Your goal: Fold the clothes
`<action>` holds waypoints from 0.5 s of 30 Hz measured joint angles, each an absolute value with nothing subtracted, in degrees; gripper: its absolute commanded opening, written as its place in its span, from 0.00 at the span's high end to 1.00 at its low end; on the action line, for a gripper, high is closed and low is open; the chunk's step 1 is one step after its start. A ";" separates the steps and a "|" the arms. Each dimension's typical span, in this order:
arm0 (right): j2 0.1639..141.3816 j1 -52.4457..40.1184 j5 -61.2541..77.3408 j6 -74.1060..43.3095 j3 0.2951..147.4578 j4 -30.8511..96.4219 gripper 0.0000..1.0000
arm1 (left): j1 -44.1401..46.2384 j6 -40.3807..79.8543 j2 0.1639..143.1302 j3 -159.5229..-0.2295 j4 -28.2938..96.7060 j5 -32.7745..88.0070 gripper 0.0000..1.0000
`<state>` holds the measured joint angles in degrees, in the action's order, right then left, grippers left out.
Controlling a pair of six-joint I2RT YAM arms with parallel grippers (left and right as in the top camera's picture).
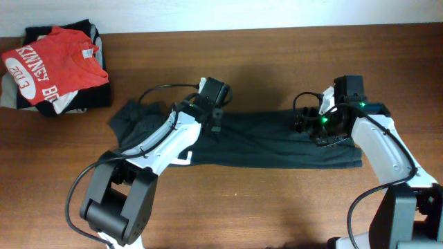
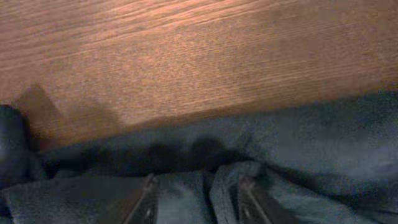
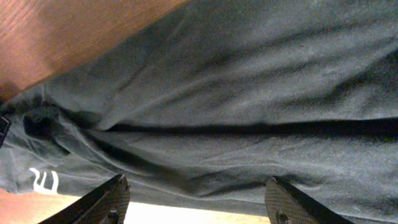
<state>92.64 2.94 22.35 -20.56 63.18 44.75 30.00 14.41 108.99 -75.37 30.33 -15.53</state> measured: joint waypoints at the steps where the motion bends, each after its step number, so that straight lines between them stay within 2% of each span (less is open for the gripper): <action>1: 92.64 2.94 22.35 -20.51 63.18 44.77 0.26 | 30.00 14.24 108.99 -75.37 30.04 -15.53 0.22; 4: 92.64 2.94 21.82 -20.53 63.18 45.21 0.25 | 30.00 14.31 108.99 -75.70 32.38 -16.53 0.24; 5: 92.64 2.94 21.32 -20.53 63.18 45.45 0.27 | 30.00 14.28 108.97 -75.88 33.47 -16.67 0.30; 6: 92.64 2.94 20.78 -20.51 63.18 45.65 0.37 | 30.00 14.31 108.86 -76.62 36.97 -16.95 0.53; 7: 92.64 2.94 20.56 -20.53 63.18 45.63 0.62 | 30.00 14.24 108.27 -76.71 38.20 -16.99 0.78; 8: 92.64 2.94 20.25 -20.47 63.18 45.67 0.75 | 29.82 14.37 107.22 -76.95 39.79 -17.02 0.92; 9: 92.64 2.94 20.21 -20.56 63.18 45.65 0.81 | 29.45 14.31 106.17 -77.30 41.21 -16.99 0.98; 11: 92.66 2.94 19.97 -20.56 63.18 45.71 0.94 | 27.83 14.24 105.84 -77.95 43.18 -15.88 0.99; 15: 93.49 2.94 18.06 -20.34 62.85 45.56 0.96 | 21.34 14.11 108.77 -78.24 44.34 -11.81 0.99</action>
<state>93.49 2.94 18.06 -20.34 62.85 45.56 21.34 14.11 108.77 -78.24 44.34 -11.81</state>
